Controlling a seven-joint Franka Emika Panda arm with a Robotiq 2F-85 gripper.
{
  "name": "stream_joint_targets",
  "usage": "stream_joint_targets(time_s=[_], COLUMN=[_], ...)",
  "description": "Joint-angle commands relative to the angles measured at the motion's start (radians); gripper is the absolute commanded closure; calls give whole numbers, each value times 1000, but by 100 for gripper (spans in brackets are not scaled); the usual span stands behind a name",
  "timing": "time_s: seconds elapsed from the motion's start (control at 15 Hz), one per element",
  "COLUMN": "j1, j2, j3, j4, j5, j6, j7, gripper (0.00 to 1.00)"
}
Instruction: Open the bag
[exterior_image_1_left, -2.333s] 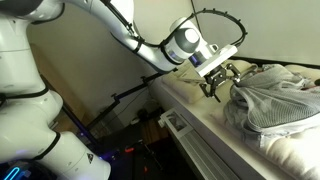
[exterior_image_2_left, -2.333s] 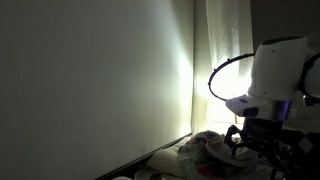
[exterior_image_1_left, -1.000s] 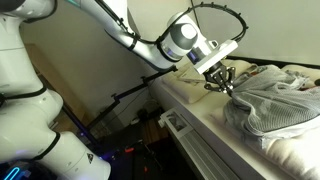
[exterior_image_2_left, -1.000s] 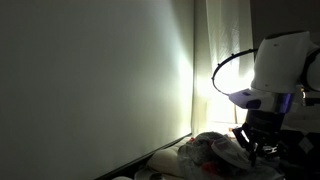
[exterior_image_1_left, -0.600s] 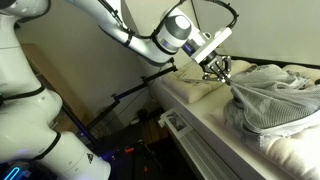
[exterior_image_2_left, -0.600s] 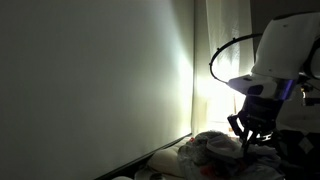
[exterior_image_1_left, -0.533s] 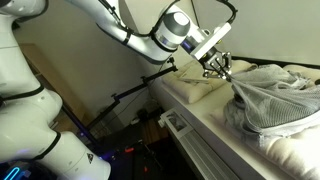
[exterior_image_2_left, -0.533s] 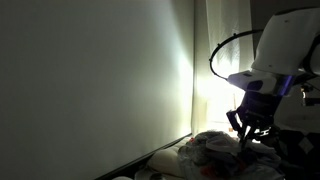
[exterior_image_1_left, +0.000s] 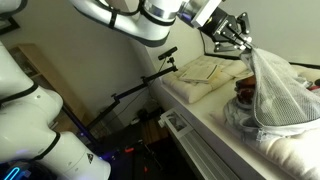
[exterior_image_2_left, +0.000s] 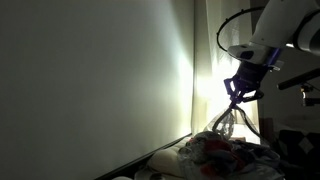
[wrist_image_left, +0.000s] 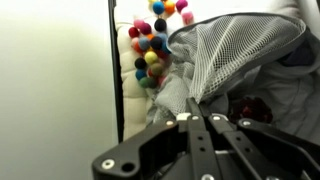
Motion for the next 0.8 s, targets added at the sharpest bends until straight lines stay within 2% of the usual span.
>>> stream_joint_targets(time_s=[0.0,0.4,0.67,0.73], j1=[-32,-75,-100,-108], j2=[-48,-48,-15,-2], j3=[-42,-103,-125,-125], j4=[22,117,158,160], j5=[-61,-174,-198,-170], j6=[17,-3,-5,5], j7=[29,118,162,143], gripper=[99,99,99,99])
